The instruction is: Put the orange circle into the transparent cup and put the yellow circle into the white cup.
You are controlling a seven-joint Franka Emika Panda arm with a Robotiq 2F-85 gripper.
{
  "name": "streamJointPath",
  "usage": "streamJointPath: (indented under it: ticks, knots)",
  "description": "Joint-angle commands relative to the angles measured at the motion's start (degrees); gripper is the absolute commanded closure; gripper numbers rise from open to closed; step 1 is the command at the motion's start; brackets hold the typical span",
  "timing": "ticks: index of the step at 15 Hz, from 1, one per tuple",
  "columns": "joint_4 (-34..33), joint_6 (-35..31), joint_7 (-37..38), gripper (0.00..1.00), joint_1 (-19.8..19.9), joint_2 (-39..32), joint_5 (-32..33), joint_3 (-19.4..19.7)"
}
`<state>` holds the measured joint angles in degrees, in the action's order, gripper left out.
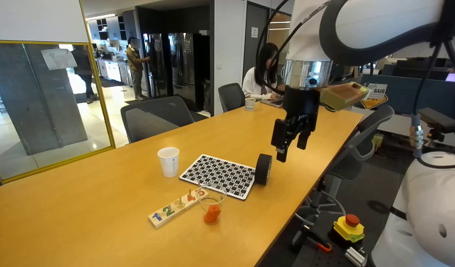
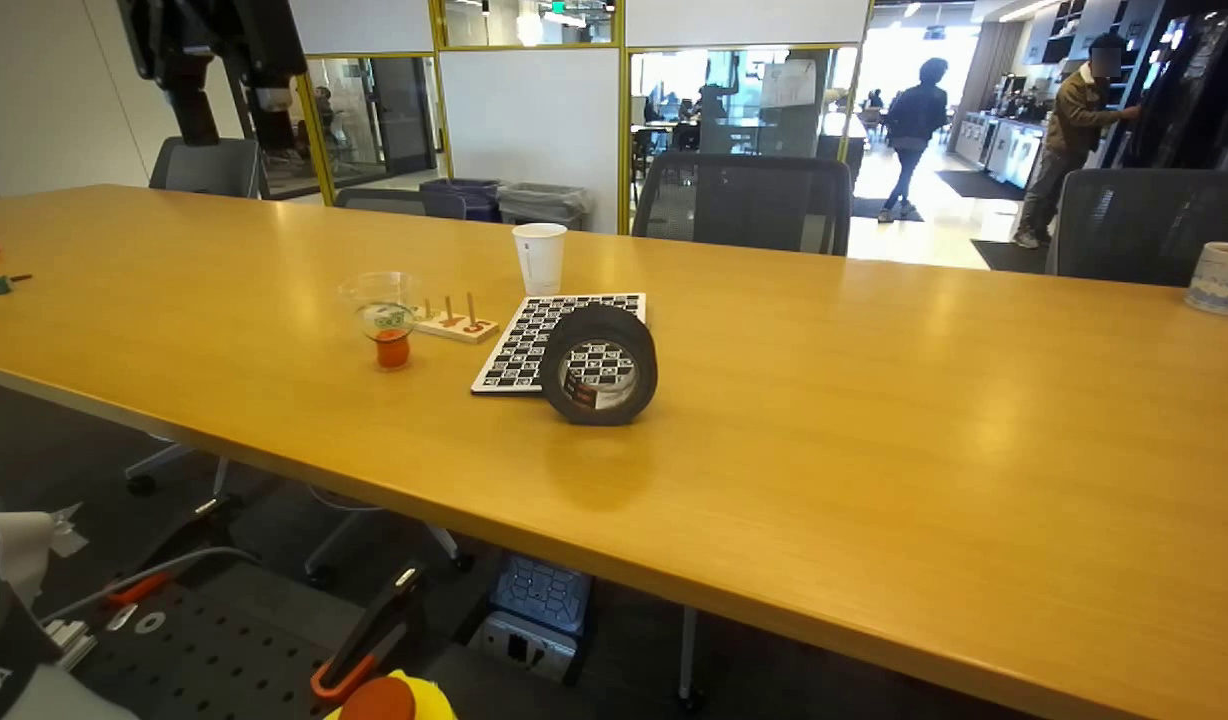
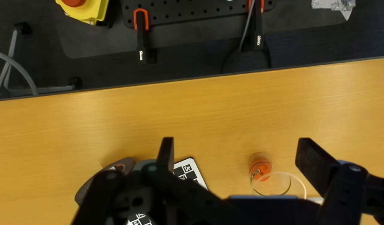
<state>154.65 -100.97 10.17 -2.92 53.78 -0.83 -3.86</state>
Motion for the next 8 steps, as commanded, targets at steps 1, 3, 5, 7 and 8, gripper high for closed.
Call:
streamJointPath:
  ticks: [1, 3, 5, 7, 8]
  knots:
    - [0.61, 0.03, -0.52, 0.00, 1.00, 0.94, -0.46, -0.53]
    - [1.72, -0.22, -0.50, 0.00, 1.38, 2.45, -0.44, -0.45]
    - [2.13, -0.37, -0.51, 0.00, 1.43, 3.10, -0.44, -0.44]
    - [2.17, -0.42, -0.51, 0.00, 1.43, 3.20, -0.45, -0.44]
    - [2.18, -0.43, -0.51, 0.00, 1.43, 3.20, -0.45, -0.44]
